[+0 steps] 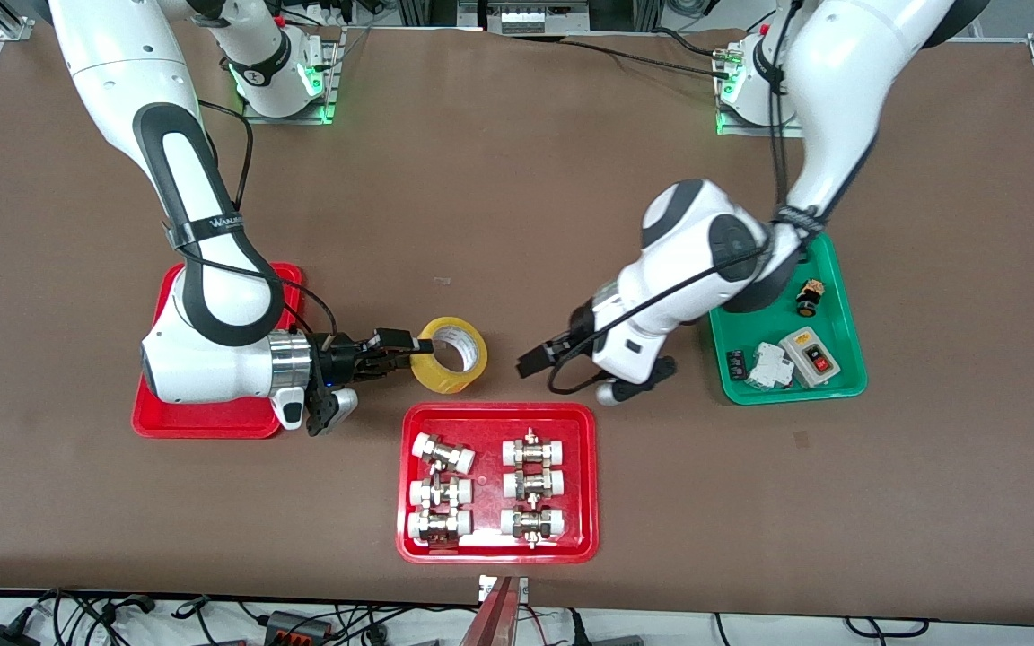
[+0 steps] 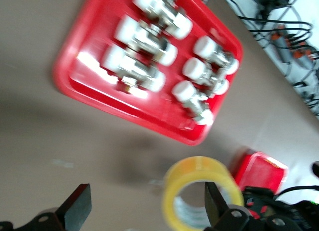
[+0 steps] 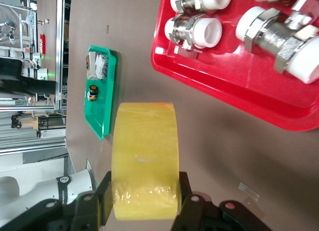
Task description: Left arm passes tape to right arm into tray
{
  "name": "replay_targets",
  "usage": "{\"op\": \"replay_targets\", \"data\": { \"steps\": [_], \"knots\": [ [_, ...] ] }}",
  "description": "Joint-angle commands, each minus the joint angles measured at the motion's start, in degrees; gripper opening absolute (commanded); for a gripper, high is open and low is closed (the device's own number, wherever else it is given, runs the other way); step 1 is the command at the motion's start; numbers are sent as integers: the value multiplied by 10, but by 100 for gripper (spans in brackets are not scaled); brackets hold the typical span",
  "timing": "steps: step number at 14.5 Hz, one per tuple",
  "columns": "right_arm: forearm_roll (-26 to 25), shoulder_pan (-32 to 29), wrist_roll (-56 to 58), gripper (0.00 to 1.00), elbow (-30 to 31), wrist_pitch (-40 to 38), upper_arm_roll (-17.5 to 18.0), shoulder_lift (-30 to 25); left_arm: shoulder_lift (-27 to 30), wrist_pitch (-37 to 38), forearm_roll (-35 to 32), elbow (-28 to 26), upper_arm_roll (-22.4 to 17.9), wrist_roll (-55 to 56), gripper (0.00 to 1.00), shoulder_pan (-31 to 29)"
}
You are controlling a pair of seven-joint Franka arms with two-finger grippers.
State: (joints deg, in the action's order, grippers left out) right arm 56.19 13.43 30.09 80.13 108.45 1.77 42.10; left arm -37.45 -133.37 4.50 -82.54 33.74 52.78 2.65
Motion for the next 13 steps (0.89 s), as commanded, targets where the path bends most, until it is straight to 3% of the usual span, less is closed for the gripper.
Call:
{"op": "replay_targets", "data": {
  "steps": [1,4,6,9,13],
  "knots": [
    [-10,-19,-6,24,-9,-10,-4,-25,64,123,-10,-13,-5,-30,100,-47],
    [-49,-84,-58,25,-9,-59,-4,-31,118,251,-10,-8,-3,-45,100,-119],
    [-69,-139,-58,27,-9,-84,-4,-31,121,307,-12,13,-6,-124,100,-145],
    [-128,-209,-60,27,-9,-125,-4,-30,121,429,-107,76,2,-195,100,-173],
    [-160,-299,-48,29,-3,-200,-4,-15,118,455,-166,111,-16,-331,100,-184]
  ]
}}
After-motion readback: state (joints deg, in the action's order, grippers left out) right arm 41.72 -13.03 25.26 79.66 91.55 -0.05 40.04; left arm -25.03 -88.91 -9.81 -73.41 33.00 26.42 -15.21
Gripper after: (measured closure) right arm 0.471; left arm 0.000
